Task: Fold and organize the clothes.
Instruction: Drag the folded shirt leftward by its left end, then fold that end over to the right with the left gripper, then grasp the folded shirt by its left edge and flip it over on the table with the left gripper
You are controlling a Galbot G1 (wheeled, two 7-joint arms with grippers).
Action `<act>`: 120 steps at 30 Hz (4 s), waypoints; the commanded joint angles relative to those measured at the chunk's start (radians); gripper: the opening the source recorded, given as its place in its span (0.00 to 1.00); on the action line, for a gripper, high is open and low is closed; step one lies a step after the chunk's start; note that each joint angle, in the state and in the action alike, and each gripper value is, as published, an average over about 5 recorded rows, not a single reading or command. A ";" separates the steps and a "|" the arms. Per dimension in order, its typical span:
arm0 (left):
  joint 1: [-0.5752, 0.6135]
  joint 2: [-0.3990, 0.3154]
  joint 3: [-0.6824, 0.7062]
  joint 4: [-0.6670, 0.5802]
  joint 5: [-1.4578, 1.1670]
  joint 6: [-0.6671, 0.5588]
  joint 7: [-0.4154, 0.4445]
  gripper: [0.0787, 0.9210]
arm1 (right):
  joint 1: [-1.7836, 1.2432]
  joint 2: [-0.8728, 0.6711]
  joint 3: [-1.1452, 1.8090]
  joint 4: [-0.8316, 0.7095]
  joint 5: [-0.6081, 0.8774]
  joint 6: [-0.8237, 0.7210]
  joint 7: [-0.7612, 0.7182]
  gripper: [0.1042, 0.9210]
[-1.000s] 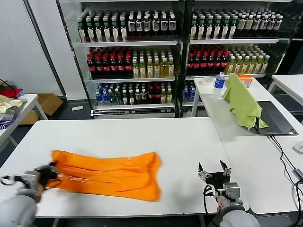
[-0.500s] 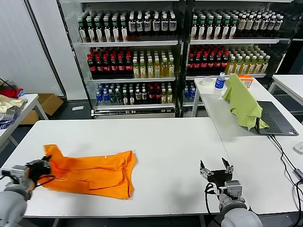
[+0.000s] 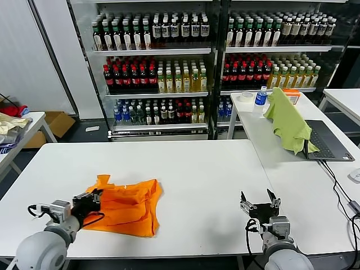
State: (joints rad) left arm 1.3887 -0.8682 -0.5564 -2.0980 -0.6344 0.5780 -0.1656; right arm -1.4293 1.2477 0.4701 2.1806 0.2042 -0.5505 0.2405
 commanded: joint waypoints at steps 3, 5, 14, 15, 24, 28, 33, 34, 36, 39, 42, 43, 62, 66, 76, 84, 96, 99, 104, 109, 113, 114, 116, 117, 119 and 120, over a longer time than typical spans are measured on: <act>-0.107 -0.049 0.186 0.007 -0.028 0.003 -0.028 0.02 | -0.002 -0.002 0.005 0.001 -0.001 0.001 0.001 0.88; -0.124 -0.063 0.209 0.010 -0.028 0.004 -0.025 0.02 | 0.000 -0.003 0.004 -0.001 0.000 0.000 0.001 0.88; -0.190 -0.280 0.262 0.027 -0.376 -0.004 -0.071 0.02 | 0.016 0.007 -0.015 -0.015 -0.003 -0.004 0.005 0.88; -0.189 -0.313 0.253 0.033 -0.398 -0.014 -0.062 0.04 | 0.017 0.007 -0.014 -0.016 -0.002 -0.005 0.005 0.88; -0.132 -0.194 0.137 0.011 -0.244 -0.125 0.086 0.33 | 0.038 0.004 -0.027 -0.029 -0.002 -0.009 0.005 0.88; -0.127 -0.142 0.048 0.042 -0.201 -0.174 0.094 0.46 | 0.031 -0.005 -0.026 -0.022 -0.004 -0.007 0.002 0.88; -0.089 -0.094 -0.083 0.137 -0.129 -0.109 0.063 0.64 | 0.029 -0.015 -0.010 -0.018 -0.001 -0.006 -0.001 0.88; -0.073 -0.089 -0.096 0.151 -0.109 -0.087 0.058 0.67 | 0.027 -0.015 -0.007 -0.019 -0.001 -0.005 -0.003 0.88; -0.042 -0.084 -0.102 0.168 -0.071 -0.055 0.047 0.74 | 0.028 -0.014 -0.005 -0.025 -0.001 -0.004 -0.005 0.88; -0.012 -0.098 -0.082 0.165 -0.039 -0.016 0.015 0.83 | 0.040 -0.008 -0.010 -0.037 -0.002 -0.003 -0.005 0.88; 0.000 -0.119 -0.055 0.164 -0.003 -0.002 -0.009 0.88 | 0.048 -0.002 -0.020 -0.041 -0.004 -0.003 -0.003 0.88; 0.002 -0.124 -0.048 0.167 0.007 -0.002 -0.015 0.88 | 0.049 0.000 -0.021 -0.042 -0.006 -0.002 -0.003 0.88; -0.030 -0.151 -0.014 0.235 -0.059 -0.030 -0.067 0.88 | 0.052 0.018 -0.012 -0.062 -0.023 0.009 -0.006 0.88; -0.029 -0.165 0.006 0.238 -0.087 -0.050 -0.057 0.87 | 0.060 0.020 -0.012 -0.068 -0.023 0.009 -0.007 0.88; -0.017 -0.176 0.018 0.243 -0.103 -0.067 -0.047 0.58 | 0.066 0.013 -0.001 -0.075 -0.022 0.009 -0.008 0.88; -0.012 -0.158 0.015 0.175 -0.045 -0.085 -0.046 0.30 | 0.068 0.009 0.000 -0.072 -0.022 0.007 -0.008 0.88; 0.057 0.043 -0.351 0.151 0.168 0.001 0.103 0.03 | 0.067 0.003 0.037 -0.067 -0.021 0.006 -0.015 0.88; 0.122 0.114 -0.515 0.228 0.239 0.001 0.236 0.03 | 0.066 0.002 0.051 -0.064 -0.020 0.006 -0.017 0.88; 0.160 0.200 -0.664 0.314 0.262 0.001 0.354 0.03 | 0.078 0.002 0.056 -0.067 -0.015 0.006 -0.020 0.88; 0.166 0.048 -0.325 0.015 0.168 0.001 0.128 0.03 | 0.088 0.011 0.045 -0.081 -0.017 0.009 -0.023 0.88; 0.173 -0.127 0.165 -0.200 0.165 0.000 -0.004 0.03 | 0.101 0.033 0.039 -0.099 -0.030 0.012 -0.024 0.88; 0.163 -0.155 0.233 -0.216 0.135 0.000 -0.017 0.03 | 0.102 0.035 0.038 -0.099 -0.032 0.012 -0.023 0.88; 0.129 -0.182 0.284 -0.225 0.057 -0.001 -0.031 0.03 | 0.094 0.032 0.041 -0.093 -0.033 0.012 -0.024 0.88; 0.110 -0.187 0.284 -0.224 0.019 -0.001 -0.035 0.03 | 0.089 0.029 0.045 -0.091 -0.033 0.012 -0.025 0.88; 0.064 -0.188 0.266 -0.211 -0.023 -0.002 -0.034 0.03 | 0.078 0.023 0.056 -0.091 -0.033 0.014 -0.028 0.88; 0.041 -0.188 0.259 -0.200 -0.035 -0.003 -0.031 0.03 | 0.074 0.021 0.060 -0.091 -0.032 0.015 -0.029 0.88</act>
State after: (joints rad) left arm 1.5140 -0.9083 -0.8176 -2.1029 -0.5027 0.5733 -0.0875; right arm -1.3467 1.2663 0.5125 2.0934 0.1769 -0.5398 0.2155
